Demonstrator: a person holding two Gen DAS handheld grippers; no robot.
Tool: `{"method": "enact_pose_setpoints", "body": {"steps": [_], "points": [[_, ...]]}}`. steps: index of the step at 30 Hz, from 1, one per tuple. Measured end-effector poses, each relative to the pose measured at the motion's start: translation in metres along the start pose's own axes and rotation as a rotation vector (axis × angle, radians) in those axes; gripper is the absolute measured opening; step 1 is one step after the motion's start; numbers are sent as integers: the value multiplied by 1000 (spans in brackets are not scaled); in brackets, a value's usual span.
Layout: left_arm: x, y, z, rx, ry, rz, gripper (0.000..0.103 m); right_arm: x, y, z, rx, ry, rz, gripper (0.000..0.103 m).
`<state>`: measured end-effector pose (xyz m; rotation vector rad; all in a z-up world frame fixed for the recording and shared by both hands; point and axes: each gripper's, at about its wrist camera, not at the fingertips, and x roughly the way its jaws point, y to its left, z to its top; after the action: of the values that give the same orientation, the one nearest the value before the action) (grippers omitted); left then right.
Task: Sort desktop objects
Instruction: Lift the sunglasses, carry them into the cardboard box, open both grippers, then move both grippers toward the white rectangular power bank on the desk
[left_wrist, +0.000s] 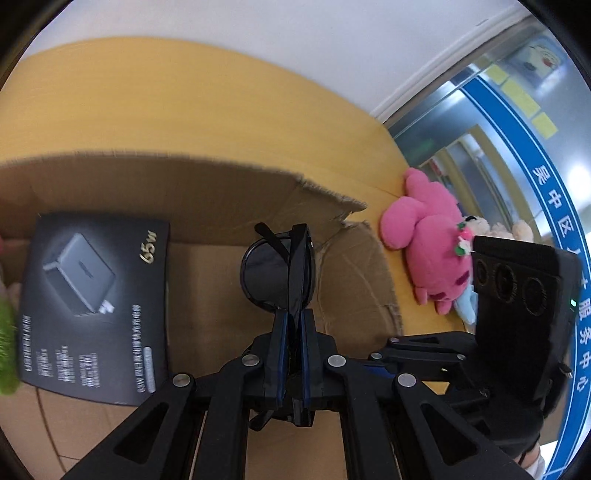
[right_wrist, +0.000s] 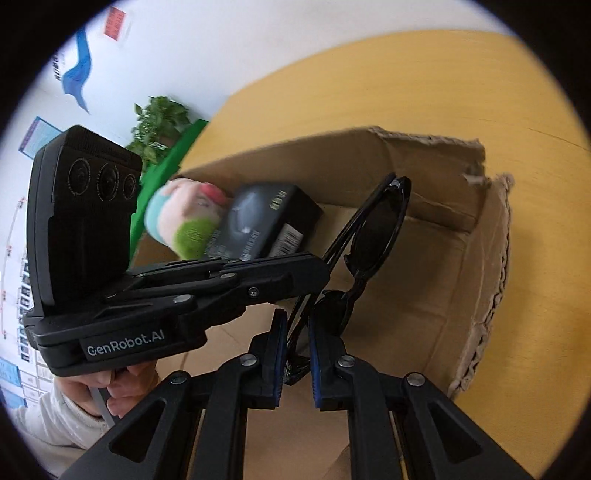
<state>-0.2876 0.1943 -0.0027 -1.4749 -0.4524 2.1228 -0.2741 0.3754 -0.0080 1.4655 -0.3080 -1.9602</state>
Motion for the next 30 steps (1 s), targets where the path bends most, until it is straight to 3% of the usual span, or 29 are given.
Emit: {"method": "enact_pose_setpoints", "body": {"steps": [9,10,11,13,16,19,20,21,22,23,24,27,30], "points": [[14,-10,-11,-21,12,17,3,5,19,2,7,25,-236,19],[12,-9,-11,-21,10,16,3,3,22,1,9,24,-255,27],[10,-10,-12,-20,7,10,3,0,26,-1,9,19,-280,46],[2,-9,-15,-7,-9,-11,4,-10,32,-9,-6,-4,-327,61],[-24,-17,-21,56,-44,2,4,-29,45,-21,-18,-52,-366,61],[-71,-32,-32,176,-152,53,11,-53,66,-42,-38,-148,-452,62],[-91,-36,-40,217,-201,81,21,-63,79,-52,-52,-200,-495,66],[-111,-39,-48,248,-251,103,40,-68,89,-58,-64,-240,-530,69],[-129,-40,-57,268,-296,119,50,-74,102,-70,-83,-290,-571,77],[-148,-42,-68,286,-347,139,67,-79,113,-81,-103,-343,-601,80],[-171,-41,-84,306,-408,170,76,-85,130,-98,-128,-416,-620,81],[-219,-35,-126,357,-497,223,83,-91,159,-133,-163,-543,-581,83],[-249,-24,-166,360,-537,231,90,-82,181,-165,-144,-600,-614,83]]}}
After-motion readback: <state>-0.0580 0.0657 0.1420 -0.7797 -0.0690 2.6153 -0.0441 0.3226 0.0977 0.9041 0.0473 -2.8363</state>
